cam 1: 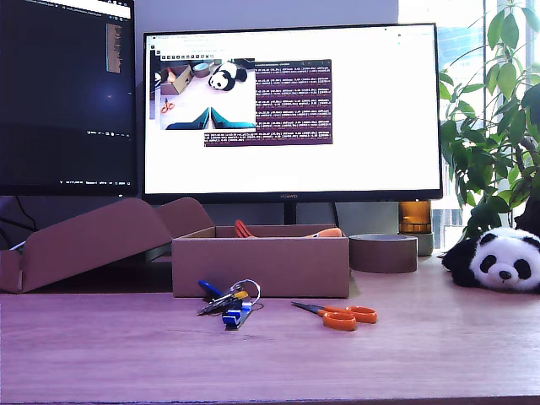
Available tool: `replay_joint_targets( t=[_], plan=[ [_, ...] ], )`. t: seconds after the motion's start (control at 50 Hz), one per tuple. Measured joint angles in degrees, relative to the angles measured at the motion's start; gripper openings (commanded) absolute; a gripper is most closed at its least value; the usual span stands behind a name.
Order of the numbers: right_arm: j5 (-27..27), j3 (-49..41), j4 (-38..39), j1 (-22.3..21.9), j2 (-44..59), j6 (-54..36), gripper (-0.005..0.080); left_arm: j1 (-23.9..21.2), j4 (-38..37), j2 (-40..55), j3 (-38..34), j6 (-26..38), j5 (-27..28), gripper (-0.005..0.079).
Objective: Pick up the fish toy and place it inside the cardboard box
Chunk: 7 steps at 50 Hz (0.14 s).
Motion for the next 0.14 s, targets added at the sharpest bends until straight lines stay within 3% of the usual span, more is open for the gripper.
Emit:
replay_joint_targets(
  t=[0.14],
  plan=[
    [0.0, 0.0, 0.0, 0.0, 0.0, 0.0, -0.0012, 0.0, -2.0, -2.5, 0.0, 0.0, 0.0, -0.0019]
  ],
)
